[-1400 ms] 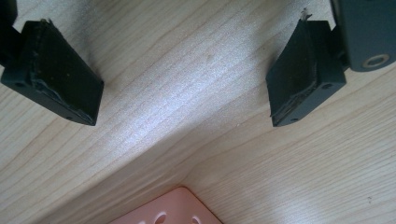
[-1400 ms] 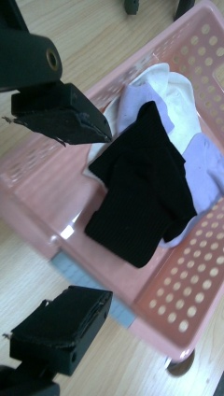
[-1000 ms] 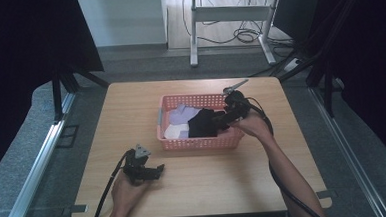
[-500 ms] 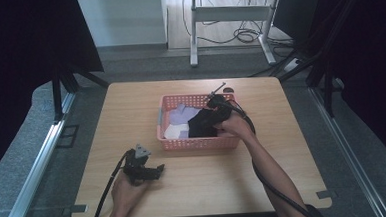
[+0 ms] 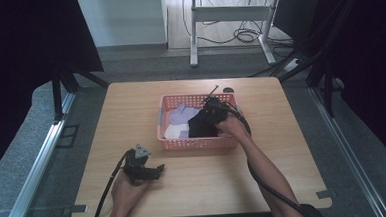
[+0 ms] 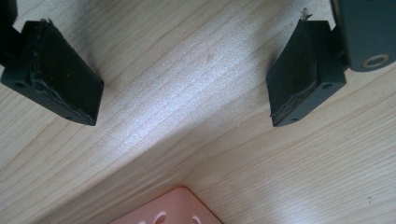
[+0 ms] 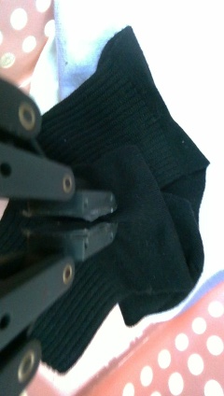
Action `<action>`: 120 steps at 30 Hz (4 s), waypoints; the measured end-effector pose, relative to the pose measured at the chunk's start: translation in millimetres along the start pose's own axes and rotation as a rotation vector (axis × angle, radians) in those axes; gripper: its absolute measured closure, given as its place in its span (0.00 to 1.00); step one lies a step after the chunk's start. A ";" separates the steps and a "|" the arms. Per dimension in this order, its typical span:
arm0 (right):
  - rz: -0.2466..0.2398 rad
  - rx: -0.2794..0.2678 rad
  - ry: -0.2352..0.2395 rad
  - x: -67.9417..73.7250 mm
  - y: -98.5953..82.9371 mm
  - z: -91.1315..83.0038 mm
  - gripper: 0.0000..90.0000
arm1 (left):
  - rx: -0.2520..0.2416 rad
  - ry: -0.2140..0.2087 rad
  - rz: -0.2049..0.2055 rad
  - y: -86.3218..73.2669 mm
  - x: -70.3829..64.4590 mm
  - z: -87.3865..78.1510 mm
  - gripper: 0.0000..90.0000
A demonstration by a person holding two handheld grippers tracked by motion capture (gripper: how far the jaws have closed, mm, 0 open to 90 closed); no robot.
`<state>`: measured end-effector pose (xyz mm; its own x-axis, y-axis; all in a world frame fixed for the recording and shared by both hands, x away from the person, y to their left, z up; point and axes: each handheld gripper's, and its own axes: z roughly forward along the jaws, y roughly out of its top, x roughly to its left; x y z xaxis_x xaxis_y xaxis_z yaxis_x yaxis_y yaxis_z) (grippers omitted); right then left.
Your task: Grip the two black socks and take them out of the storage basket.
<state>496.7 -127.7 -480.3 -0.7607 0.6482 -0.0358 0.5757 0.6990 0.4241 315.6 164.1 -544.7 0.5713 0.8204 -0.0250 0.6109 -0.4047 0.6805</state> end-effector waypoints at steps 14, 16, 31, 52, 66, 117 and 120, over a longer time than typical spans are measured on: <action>0.028 -0.140 0.028 -9.7 2.8 -53.1 0.97 | 0.001 0.001 0.000 0.0 0.0 0.0 0.12; 0.025 -0.156 0.016 -9.2 4.0 -61.6 0.97 | 0.001 0.000 0.000 0.0 0.0 -0.1 0.12; -0.005 -0.248 0.044 -7.0 12.4 -104.4 0.97 | -0.003 0.002 -0.001 0.1 -0.1 0.1 0.12; 0.012 -0.351 0.051 -19.0 8.9 -161.6 0.97 | -0.002 0.002 -0.001 0.1 0.0 0.2 0.12; 0.039 -0.377 0.035 -29.2 -0.2 -181.4 0.97 | -0.002 0.002 -0.001 0.1 0.0 0.1 0.12; 0.302 -0.265 -0.110 -105.3 -154.6 -152.8 0.97 | -0.002 0.000 -0.006 -0.1 -0.5 0.1 0.12; 0.313 -0.243 -0.099 -105.2 -163.1 -139.1 0.97 | -0.003 0.000 -0.008 -0.1 -0.6 0.2 0.12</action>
<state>441.1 -352.0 -419.9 -0.5209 0.8523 0.0470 0.6778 0.3795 0.6297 315.3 163.6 -544.8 0.5668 0.8233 -0.0306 0.6135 -0.3970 0.6827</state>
